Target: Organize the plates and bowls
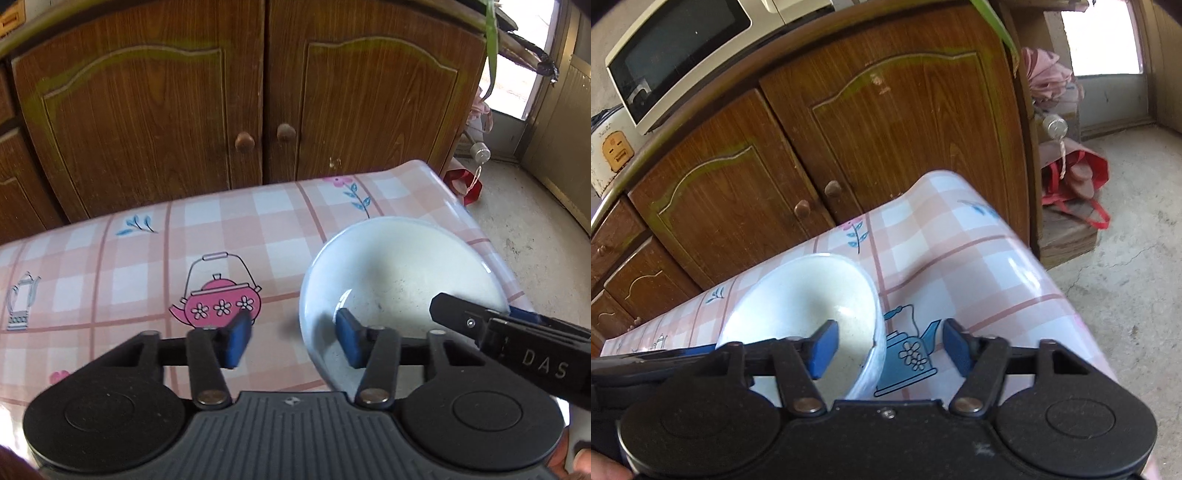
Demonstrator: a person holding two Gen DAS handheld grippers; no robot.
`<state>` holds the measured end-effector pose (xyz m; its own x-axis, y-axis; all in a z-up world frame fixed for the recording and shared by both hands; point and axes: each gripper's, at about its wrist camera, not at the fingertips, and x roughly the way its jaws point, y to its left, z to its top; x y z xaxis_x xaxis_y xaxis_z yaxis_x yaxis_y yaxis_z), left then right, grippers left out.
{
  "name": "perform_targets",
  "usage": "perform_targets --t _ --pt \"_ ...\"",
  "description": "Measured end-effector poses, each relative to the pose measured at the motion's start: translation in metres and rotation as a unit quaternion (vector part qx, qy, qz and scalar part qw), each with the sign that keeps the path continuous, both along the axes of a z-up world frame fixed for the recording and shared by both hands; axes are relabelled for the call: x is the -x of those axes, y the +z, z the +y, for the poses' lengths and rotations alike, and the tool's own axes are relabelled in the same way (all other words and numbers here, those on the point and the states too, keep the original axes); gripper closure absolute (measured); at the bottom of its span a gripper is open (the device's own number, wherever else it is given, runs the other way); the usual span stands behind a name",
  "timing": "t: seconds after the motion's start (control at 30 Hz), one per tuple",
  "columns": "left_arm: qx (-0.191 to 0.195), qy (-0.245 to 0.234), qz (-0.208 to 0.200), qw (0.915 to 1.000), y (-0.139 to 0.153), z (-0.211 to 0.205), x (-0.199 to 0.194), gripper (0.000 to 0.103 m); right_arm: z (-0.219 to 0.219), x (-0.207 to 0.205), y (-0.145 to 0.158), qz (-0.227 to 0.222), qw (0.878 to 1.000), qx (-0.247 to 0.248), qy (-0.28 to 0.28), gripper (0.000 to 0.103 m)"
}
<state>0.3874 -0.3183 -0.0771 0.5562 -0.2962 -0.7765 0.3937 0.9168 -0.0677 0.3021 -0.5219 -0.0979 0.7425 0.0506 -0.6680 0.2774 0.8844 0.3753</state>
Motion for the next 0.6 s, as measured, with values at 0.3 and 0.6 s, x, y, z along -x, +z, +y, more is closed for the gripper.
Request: perform_targets --t 0.3,0.6 --pt "0.039 -0.021 -0.002 0.9990 0.003 0.000 0.009 0.082 0.010 0.006 -0.009 -0.010 1.000 -0.022 -0.006 0.078" --pt "0.047 -0.028 -0.029 0.9981 0.038 0.015 0.037 0.083 0.032 0.036 0.029 -0.033 0.999 0.003 -0.006 0.078"
